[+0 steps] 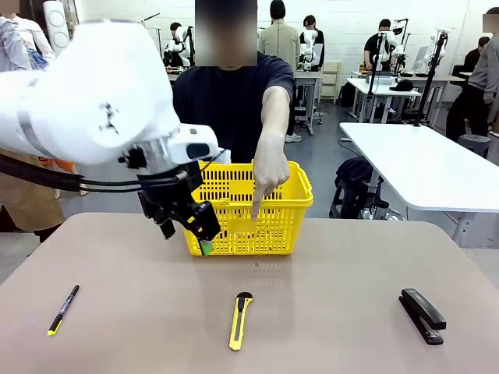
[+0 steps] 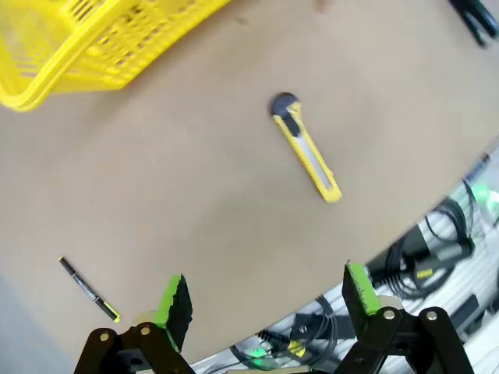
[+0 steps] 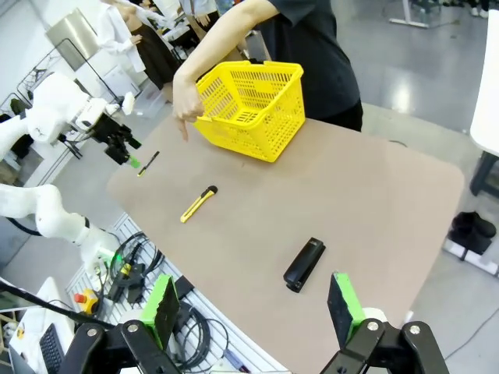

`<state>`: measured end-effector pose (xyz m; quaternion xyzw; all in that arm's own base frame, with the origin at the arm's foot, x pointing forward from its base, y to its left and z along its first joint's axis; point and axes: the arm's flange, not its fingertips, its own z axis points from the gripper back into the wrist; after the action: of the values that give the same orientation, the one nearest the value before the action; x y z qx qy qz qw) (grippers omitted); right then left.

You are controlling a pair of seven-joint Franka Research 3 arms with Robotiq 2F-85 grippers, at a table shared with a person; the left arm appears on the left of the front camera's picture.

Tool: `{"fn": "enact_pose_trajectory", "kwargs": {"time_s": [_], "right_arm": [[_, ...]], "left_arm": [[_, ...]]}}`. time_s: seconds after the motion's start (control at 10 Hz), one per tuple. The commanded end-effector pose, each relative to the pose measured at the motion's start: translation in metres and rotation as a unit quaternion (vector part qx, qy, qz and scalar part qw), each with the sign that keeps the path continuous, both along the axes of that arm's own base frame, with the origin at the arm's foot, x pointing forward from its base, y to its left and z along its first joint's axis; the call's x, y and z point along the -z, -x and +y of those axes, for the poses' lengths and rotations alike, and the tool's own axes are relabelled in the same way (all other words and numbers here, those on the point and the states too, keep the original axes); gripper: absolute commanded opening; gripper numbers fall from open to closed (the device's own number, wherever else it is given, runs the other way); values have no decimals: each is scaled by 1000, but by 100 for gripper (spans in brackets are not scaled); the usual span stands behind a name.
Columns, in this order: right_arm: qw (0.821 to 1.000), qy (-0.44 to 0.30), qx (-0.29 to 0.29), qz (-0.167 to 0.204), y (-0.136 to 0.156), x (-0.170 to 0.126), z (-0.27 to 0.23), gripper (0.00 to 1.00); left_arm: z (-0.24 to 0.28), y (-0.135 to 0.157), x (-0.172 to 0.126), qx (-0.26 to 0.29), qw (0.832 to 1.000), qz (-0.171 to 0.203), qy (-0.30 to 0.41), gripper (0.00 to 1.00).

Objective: Place the items the person wants into the basket.
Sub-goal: Pick up the item the person points to and place it in the Market Basket.

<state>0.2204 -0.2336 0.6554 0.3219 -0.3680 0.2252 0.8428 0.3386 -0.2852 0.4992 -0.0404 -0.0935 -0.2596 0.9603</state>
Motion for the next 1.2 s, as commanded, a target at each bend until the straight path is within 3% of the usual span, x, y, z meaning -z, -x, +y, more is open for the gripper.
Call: {"fn": "enact_pose_trajectory", "kwargs": {"time_s": [0.0,1.0,1.1], "right_arm": [[1000,-5,-7,-10,-1,-2,-1,100],[1000,-5,-7,-10,-1,-2,-1,100],[1000,-5,-7,-10,-1,-2,-1,100]], "left_arm": [[-19,-5,17,-44,999,0,-29,100],[-12,-6,23,-34,999,9,-18,100],[-20,-6,38,-40,999,15,-19,100]]}}
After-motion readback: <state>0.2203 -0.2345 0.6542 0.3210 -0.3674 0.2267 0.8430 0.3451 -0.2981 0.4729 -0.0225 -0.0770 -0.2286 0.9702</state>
